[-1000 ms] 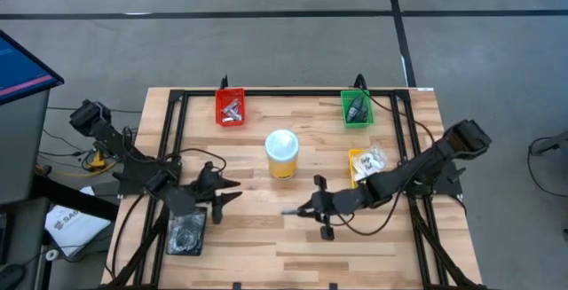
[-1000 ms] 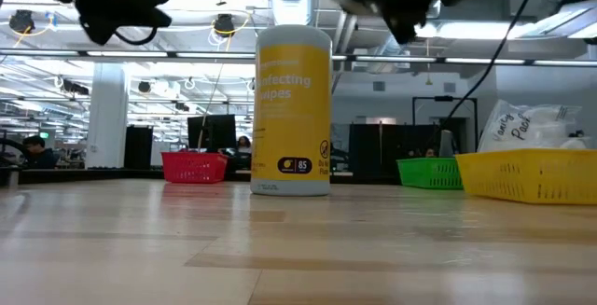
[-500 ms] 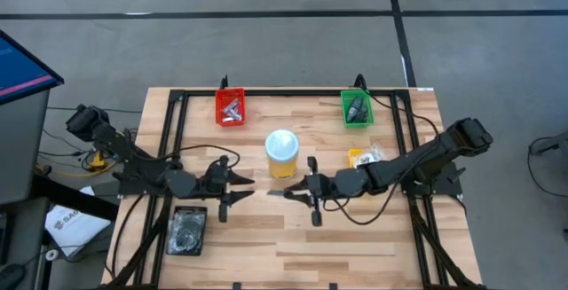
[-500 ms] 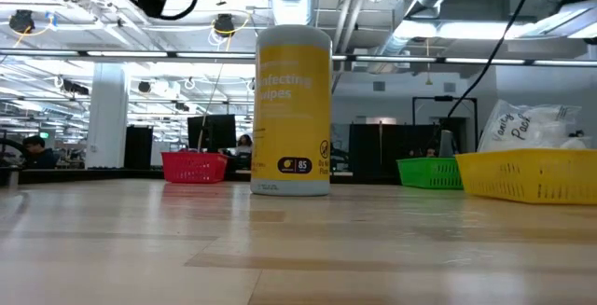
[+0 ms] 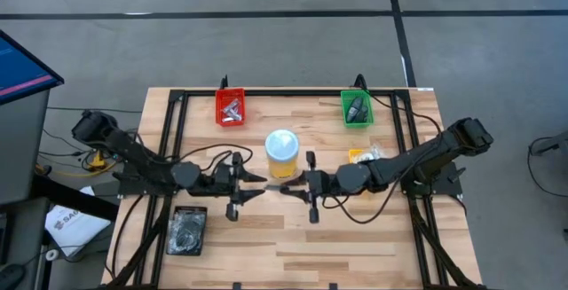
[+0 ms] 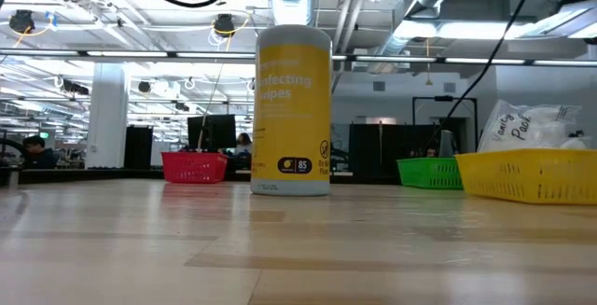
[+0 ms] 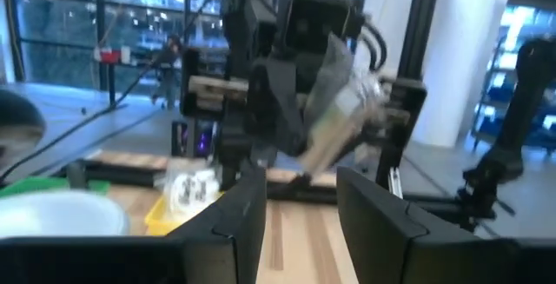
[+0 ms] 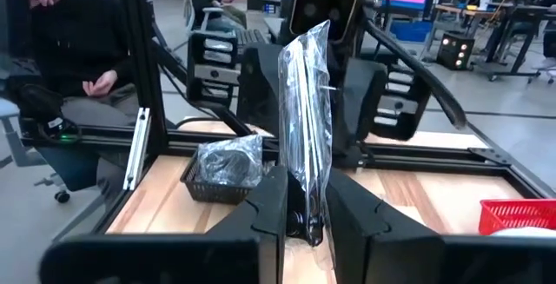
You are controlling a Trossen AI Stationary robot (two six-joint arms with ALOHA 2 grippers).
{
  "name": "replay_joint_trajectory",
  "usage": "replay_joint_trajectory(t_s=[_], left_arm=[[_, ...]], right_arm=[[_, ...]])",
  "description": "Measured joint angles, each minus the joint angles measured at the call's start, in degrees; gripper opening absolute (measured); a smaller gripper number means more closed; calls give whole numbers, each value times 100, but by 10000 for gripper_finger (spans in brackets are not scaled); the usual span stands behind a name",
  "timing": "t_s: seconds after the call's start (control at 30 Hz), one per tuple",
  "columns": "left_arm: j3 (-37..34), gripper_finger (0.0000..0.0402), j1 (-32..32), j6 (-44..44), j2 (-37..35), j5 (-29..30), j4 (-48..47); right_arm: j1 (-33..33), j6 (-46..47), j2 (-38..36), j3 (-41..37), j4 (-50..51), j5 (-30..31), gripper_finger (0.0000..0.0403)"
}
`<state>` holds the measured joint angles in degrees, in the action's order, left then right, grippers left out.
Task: Pick & Place Travel size toiletries
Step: Put the silver nail cutter into the red bin
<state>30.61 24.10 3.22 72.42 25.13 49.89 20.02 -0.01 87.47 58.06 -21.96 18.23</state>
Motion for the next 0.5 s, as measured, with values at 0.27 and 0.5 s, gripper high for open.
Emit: replay_joint_trajectory(t_s=[0.27,0.5], left_arm=[[0,131,-420,-2,548,-928,1154],[0,131,-542,-135,724,-1055,1632]], right_arm=[[-99,46,0,0,44,5,44],[-106,46,-1,0,51,6,44]])
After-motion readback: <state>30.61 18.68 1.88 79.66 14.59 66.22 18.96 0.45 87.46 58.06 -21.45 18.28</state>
